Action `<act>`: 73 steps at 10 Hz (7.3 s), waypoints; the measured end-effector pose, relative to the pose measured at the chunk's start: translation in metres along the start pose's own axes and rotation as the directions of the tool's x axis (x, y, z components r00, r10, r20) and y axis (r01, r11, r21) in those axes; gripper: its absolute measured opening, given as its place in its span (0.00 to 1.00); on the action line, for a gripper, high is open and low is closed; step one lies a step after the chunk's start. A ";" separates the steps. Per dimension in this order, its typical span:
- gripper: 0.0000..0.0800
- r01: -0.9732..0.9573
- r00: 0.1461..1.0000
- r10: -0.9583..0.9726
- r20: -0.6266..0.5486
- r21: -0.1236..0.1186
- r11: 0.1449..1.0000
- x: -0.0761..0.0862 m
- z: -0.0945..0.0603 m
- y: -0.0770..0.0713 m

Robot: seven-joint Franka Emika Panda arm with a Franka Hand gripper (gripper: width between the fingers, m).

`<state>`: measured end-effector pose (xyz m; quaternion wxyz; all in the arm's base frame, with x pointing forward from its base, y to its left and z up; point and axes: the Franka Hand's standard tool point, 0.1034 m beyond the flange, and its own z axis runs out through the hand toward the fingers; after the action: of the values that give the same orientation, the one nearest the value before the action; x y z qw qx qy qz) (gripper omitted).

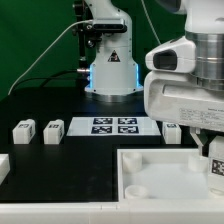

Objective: Assemble one leg

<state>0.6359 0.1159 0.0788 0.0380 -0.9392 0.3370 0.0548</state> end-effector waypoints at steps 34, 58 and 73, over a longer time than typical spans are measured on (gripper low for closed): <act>0.37 -0.411 0.912 0.409 0.036 0.121 0.904 -0.003 0.012 0.000; 0.37 0.127 0.990 -0.121 -0.074 0.090 0.988 0.003 0.010 0.003; 0.81 -0.194 0.977 0.206 -0.054 0.177 0.965 -0.006 0.015 0.006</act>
Offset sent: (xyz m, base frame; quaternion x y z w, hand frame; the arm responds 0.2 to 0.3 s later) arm 0.0000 0.0000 0.0000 0.0000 0.0000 0.1790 0.9838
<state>0.6262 0.1168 0.0645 0.1004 -0.8950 0.4346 -0.0045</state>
